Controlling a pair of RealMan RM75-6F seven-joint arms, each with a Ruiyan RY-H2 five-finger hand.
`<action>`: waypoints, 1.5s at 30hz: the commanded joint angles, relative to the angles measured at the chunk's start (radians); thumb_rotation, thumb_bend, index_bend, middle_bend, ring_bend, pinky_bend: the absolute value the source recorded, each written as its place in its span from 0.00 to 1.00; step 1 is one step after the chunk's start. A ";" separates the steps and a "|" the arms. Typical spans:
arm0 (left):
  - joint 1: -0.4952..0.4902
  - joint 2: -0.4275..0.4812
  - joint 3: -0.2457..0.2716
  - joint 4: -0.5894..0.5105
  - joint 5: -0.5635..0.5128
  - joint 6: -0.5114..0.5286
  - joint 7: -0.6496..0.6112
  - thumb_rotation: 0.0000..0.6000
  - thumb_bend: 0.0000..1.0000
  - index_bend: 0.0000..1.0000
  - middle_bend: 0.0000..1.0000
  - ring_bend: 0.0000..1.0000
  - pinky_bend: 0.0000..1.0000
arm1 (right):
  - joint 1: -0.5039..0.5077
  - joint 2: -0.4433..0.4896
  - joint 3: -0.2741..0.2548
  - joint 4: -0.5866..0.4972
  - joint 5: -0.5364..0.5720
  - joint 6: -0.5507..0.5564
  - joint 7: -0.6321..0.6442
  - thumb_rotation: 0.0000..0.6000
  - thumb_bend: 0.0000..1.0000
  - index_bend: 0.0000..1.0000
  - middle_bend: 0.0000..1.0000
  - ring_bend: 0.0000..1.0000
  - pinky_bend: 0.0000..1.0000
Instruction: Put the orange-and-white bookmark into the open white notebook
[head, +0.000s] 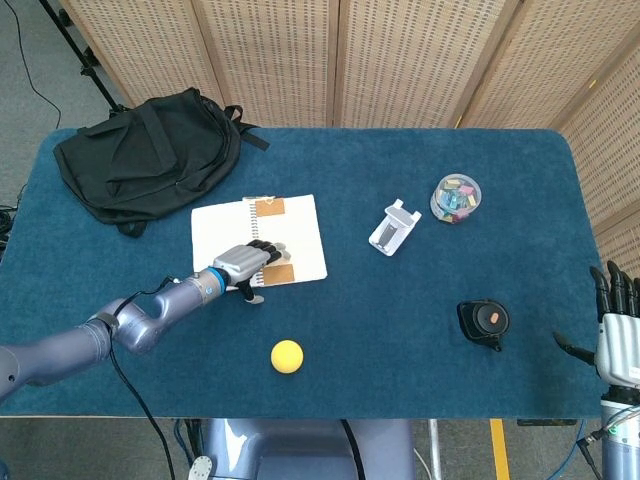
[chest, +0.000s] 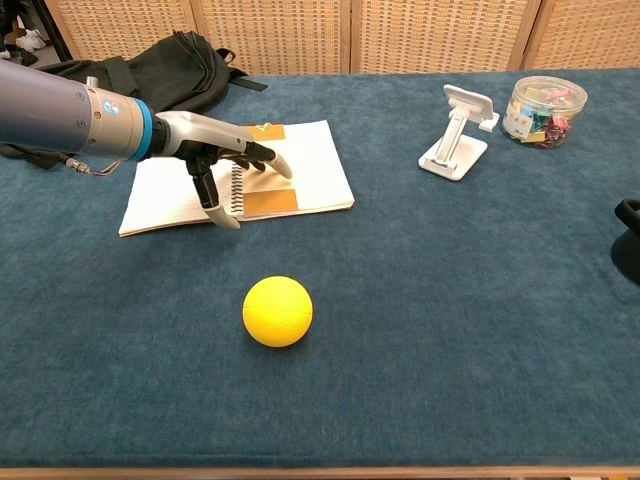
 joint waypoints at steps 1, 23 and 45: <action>0.002 0.001 -0.001 -0.001 0.002 -0.001 0.000 1.00 0.25 0.07 0.00 0.00 0.00 | 0.000 0.000 -0.001 0.000 -0.001 0.000 -0.001 1.00 0.00 0.00 0.00 0.00 0.00; 0.098 0.094 -0.032 -0.107 0.070 0.262 0.060 1.00 0.23 0.07 0.00 0.00 0.00 | -0.006 0.004 -0.007 -0.008 -0.021 0.016 0.006 1.00 0.00 0.00 0.00 0.00 0.00; 0.677 0.226 0.093 -0.298 0.053 1.045 0.254 1.00 0.00 0.00 0.00 0.00 0.00 | -0.016 0.024 -0.045 -0.051 -0.107 0.042 0.044 1.00 0.00 0.00 0.00 0.00 0.00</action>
